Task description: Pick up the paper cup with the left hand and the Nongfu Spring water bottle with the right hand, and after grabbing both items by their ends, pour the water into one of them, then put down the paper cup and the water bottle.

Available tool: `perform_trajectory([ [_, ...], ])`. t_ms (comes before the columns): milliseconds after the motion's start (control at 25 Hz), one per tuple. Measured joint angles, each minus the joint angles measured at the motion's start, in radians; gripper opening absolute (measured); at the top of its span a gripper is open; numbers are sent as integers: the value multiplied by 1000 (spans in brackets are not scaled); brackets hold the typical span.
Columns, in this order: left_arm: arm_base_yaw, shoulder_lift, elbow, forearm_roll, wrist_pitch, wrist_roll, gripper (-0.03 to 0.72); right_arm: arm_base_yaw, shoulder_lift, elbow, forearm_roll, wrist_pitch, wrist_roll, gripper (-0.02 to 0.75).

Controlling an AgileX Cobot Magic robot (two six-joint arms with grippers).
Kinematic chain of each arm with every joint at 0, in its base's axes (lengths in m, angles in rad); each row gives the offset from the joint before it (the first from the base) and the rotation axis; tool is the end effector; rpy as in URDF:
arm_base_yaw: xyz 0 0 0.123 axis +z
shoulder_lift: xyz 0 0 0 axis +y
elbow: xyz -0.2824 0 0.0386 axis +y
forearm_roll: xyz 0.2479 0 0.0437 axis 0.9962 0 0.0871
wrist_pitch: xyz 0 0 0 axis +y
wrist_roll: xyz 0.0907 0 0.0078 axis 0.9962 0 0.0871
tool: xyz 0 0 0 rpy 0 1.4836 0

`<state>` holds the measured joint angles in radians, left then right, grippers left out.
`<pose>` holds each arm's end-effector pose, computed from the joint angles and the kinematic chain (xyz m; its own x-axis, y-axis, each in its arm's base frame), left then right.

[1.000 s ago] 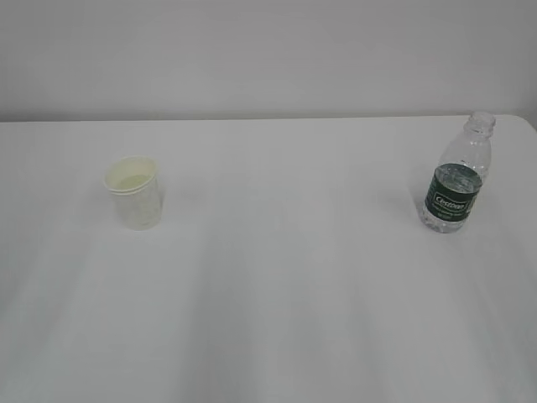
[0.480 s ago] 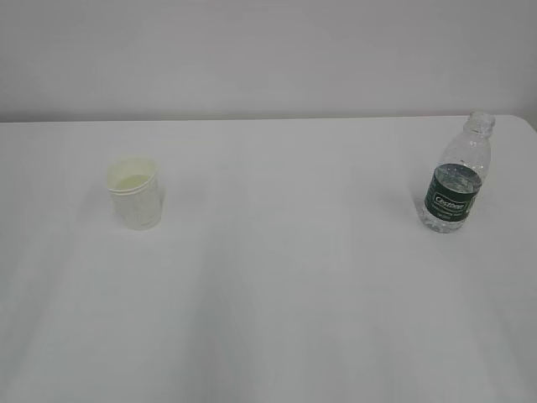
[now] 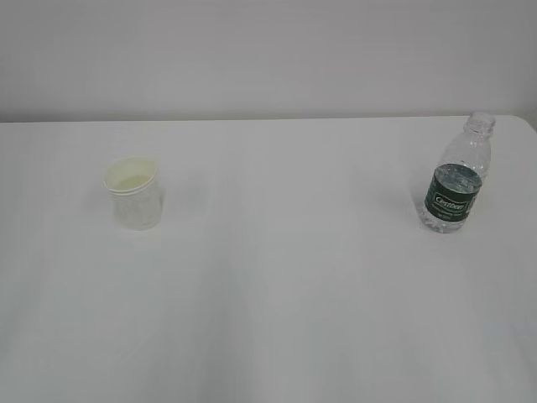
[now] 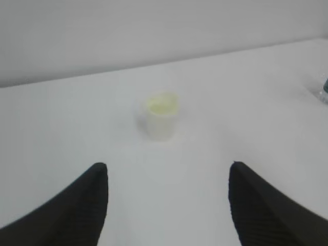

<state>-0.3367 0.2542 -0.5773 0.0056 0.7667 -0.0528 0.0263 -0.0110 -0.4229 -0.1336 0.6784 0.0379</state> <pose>0.0406 -0.0138 0.3196 -0.3449 0.0691 -0.9361 0.3105 0.9495 -0.0443 0.0136 -0.0073 0.2884 -0.1557 -0.0702 -0.9853 0.0462 0.9959 -0.0782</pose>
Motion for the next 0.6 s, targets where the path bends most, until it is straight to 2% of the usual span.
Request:
perform_trajectory([
  [160,0,-68,0,-12,123,43,524,0,-1,-46,1,102,-12,590],
  [360,0,-117,-2,-85,190,82,524,0,-1,-53,5,227,-16,590],
  [600,0,-121,-2,-109,265,104,524,0,-4,-57,5,249,-16,590],
])
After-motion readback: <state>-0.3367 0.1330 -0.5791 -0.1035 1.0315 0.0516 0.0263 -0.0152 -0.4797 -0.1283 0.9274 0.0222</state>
